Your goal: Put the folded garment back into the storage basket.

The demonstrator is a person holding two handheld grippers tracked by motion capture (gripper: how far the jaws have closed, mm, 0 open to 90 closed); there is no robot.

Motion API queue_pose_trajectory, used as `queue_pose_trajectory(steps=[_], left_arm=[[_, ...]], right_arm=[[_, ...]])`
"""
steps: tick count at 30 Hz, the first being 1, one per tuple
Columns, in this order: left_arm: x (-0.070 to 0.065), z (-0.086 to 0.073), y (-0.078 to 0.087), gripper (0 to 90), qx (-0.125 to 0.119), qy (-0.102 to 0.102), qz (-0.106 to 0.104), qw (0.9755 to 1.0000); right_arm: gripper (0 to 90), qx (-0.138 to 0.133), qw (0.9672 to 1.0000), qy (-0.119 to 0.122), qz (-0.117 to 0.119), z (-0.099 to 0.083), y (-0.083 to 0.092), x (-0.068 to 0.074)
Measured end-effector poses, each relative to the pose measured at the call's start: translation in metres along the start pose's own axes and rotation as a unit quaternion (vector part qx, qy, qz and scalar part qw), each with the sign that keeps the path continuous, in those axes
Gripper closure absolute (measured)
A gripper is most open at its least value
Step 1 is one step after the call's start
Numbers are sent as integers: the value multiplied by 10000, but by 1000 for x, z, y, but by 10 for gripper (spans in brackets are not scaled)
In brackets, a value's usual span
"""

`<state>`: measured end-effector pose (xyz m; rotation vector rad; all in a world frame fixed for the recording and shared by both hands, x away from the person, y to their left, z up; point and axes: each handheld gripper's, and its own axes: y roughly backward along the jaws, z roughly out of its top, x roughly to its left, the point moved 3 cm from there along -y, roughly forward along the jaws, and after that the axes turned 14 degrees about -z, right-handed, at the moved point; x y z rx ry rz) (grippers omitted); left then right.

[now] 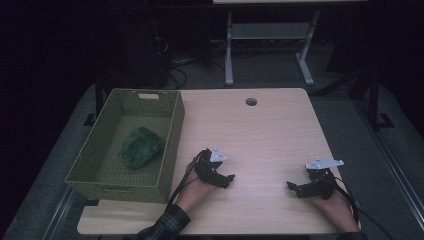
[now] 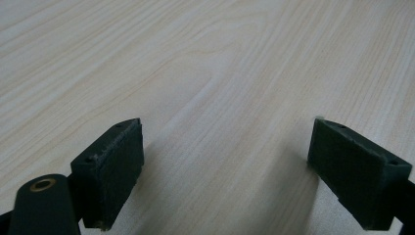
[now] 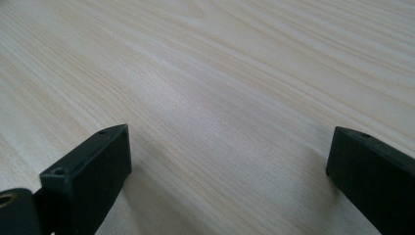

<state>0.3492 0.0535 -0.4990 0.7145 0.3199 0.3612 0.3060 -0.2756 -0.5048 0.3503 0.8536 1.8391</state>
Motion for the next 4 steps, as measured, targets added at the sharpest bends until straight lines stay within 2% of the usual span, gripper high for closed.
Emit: queue_pose_trajectory(steps=[4], left_arm=[[0, -1, 0, 127, -37, -1, -1, 10000]], right_arm=[[24, 4, 10000, -9, 0, 0, 0, 0]])
